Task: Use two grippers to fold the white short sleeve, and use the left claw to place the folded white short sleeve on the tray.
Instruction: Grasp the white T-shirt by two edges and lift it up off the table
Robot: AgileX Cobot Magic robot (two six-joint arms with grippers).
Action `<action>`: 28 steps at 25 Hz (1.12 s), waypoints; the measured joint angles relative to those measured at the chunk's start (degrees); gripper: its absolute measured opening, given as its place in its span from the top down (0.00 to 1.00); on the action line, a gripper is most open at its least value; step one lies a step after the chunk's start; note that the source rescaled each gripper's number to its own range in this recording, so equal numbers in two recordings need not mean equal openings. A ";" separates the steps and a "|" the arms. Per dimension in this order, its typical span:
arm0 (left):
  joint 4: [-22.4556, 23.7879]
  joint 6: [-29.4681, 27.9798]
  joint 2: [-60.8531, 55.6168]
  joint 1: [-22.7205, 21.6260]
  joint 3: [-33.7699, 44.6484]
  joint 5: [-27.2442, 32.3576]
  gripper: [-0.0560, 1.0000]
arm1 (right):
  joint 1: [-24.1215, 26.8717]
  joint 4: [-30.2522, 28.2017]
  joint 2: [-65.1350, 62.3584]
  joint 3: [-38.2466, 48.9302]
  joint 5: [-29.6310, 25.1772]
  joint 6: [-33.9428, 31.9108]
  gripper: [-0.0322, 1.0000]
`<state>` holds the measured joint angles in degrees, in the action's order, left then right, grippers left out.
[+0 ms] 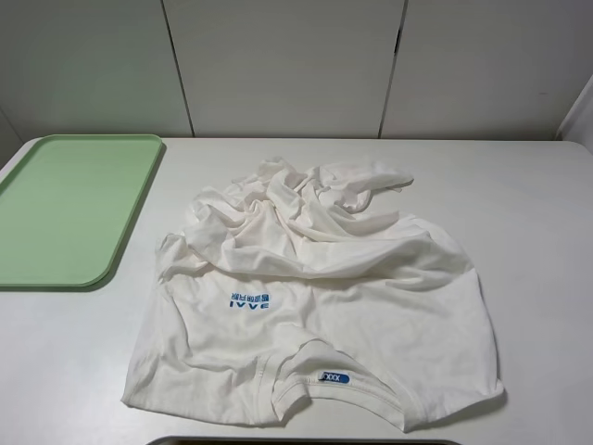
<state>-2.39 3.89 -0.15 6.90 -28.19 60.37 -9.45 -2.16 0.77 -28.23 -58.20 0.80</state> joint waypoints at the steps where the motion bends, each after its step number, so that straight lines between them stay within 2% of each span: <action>1: 0.00 0.00 0.69 0.39 -0.42 0.00 0.07 | -0.76 1.06 2.09 0.00 -0.06 1.59 0.00; 6: -0.11 1.67 11.82 3.63 -6.06 0.00 0.09 | -4.60 4.64 16.10 -1.93 -0.47 4.76 0.00; 9: -1.75 5.95 19.95 4.42 -10.56 0.05 0.09 | -5.40 5.52 23.81 -5.36 -0.58 8.45 0.00; 15: -10.15 18.44 34.51 4.42 -15.50 -0.01 0.10 | -5.40 9.43 36.93 -13.18 -0.75 17.97 0.00; 20: -17.35 26.53 41.97 4.48 -16.35 -1.23 0.11 | -5.40 17.18 48.97 -20.72 -0.70 23.22 0.00; 24: -23.97 35.16 51.12 4.48 -16.60 -4.62 0.11 | -5.40 17.77 55.47 -21.54 1.09 29.06 0.00; 28: -26.15 39.48 58.62 4.48 -16.60 -7.32 0.11 | -5.40 17.84 62.01 -21.61 5.78 30.31 0.00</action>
<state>-28.53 43.36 58.48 11.38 -44.79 53.05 -14.85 15.68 62.78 -49.84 -52.41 31.11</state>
